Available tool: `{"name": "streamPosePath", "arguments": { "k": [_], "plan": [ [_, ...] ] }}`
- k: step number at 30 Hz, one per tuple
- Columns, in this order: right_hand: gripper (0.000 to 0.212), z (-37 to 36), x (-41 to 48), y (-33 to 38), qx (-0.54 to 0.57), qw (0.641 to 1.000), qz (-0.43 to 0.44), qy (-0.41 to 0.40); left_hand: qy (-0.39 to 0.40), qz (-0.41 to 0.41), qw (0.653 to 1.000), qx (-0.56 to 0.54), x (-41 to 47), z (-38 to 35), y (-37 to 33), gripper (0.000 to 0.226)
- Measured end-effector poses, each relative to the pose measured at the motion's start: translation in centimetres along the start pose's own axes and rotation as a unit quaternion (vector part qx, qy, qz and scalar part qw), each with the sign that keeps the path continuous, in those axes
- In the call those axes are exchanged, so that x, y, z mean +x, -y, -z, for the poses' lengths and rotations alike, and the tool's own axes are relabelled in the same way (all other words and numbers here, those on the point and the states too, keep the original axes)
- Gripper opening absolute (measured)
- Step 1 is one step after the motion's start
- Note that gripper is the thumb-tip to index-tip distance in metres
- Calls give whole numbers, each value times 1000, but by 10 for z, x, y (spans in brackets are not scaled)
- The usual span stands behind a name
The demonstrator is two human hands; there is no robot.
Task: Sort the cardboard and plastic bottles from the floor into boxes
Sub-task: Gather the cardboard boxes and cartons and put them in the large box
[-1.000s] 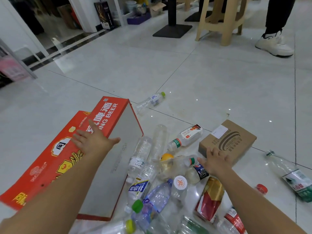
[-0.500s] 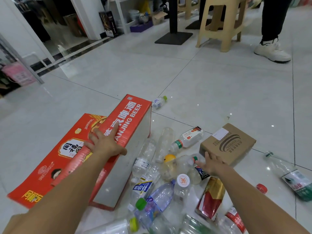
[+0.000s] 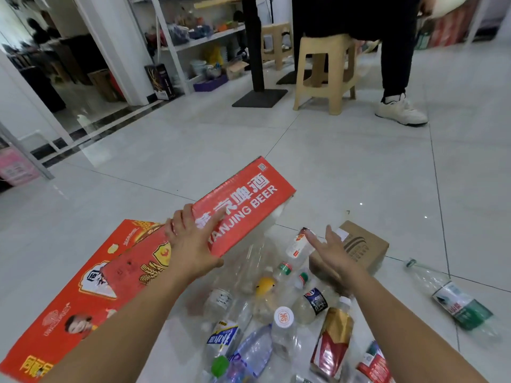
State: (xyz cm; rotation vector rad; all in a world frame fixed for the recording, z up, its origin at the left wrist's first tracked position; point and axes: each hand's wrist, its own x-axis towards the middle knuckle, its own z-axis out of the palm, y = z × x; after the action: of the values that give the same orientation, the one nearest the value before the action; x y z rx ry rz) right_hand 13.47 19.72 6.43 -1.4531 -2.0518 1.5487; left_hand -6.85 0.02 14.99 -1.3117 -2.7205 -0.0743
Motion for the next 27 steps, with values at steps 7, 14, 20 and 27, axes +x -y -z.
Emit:
{"name": "streamPosePath", "arguments": {
  "k": [7,14,20,27],
  "plan": [
    [70,61,-9,41,193,975,23,-103,-60,-228,971,33,-1,-8,-61,88],
    [46,90,-18,13,248,954,-24,-167,-99,-179,978,-47,2,-9,-74,87],
    [53,116,-28,4,289,933,-43,-209,26,325,848,-418,23,10,-40,89],
    [54,191,-87,60,308,919,-96,-227,69,301,802,-511,36,92,-82,78]
  ]
}}
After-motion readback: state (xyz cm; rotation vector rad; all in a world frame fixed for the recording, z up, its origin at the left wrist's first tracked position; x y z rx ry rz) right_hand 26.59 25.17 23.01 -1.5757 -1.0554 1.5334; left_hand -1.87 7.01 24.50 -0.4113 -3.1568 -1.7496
